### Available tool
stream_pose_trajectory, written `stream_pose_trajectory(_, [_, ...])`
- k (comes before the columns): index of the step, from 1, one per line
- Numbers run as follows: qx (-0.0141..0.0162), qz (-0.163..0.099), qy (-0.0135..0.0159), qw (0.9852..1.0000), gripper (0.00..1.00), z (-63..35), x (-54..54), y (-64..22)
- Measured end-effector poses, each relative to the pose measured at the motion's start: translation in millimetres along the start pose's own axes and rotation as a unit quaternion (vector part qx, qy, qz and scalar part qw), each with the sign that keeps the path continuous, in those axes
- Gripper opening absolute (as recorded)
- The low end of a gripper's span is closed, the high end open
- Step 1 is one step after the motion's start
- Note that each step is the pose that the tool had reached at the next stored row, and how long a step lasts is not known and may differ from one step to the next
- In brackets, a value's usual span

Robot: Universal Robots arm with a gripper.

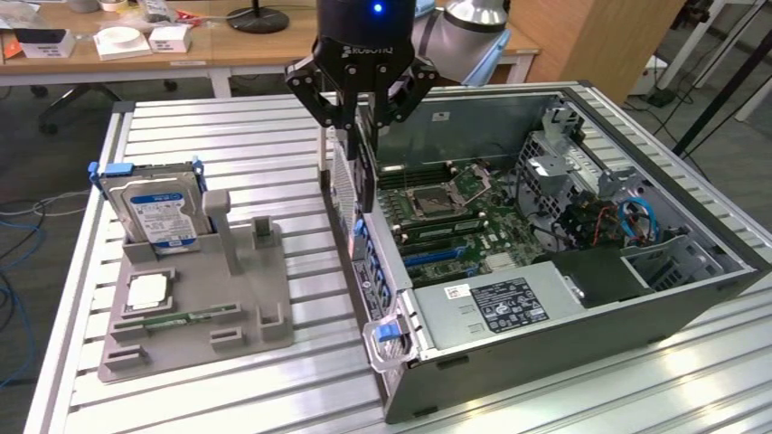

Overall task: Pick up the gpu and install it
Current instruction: 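Pick up the gpu and move the gpu toward the slot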

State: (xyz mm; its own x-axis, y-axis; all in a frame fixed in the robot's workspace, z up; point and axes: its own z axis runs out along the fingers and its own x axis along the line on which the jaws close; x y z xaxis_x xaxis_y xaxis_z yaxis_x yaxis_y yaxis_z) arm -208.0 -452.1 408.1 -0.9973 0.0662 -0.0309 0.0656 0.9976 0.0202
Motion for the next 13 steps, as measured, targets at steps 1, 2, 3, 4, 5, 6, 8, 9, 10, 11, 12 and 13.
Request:
stream_pose_trajectory(1, [0.0, 0.0, 0.0, 1.0, 0.26, 0.0, -0.5, 0.0])
stream_pose_trajectory(2, [0.0, 0.0, 0.0, 1.0, 0.26, 0.0, -0.9, 0.1])
stream_pose_trajectory(3, [0.0, 0.0, 0.0, 1.0, 0.26, 0.1, -1.3, 0.1])
stream_pose_trajectory(4, [0.0, 0.0, 0.0, 1.0, 0.26, 0.1, -1.7, 0.1])
stream_pose_trajectory(5, [0.0, 0.0, 0.0, 1.0, 0.26, 0.0, -2.1, 0.2])
stream_pose_trajectory(6, [0.0, 0.0, 0.0, 1.0, 0.26, 0.1, -2.5, 0.2])
stream_pose_trajectory(8, [0.0, 0.0, 0.0, 1.0, 0.26, 0.1, -3.2, 0.2])
stream_pose_trajectory(9, [0.0, 0.0, 0.0, 1.0, 0.26, 0.1, -3.7, 0.2])
stream_pose_trajectory(10, [0.0, 0.0, -0.0001, 1.0, 0.26, 0.1, -4.0, 0.3])
stream_pose_trajectory(11, [0.0, 0.0, 0.0, 1.0, 0.26, 0.1, -4.4, 0.3])
stream_pose_trajectory(12, [0.0, 0.0, 0.0, 1.0, 0.26, 0.1, -4.7, 0.3])
stream_pose_trajectory(13, [0.0, 0.0, 0.0, 1.0, 0.26, 0.2, -5.0, 0.3])
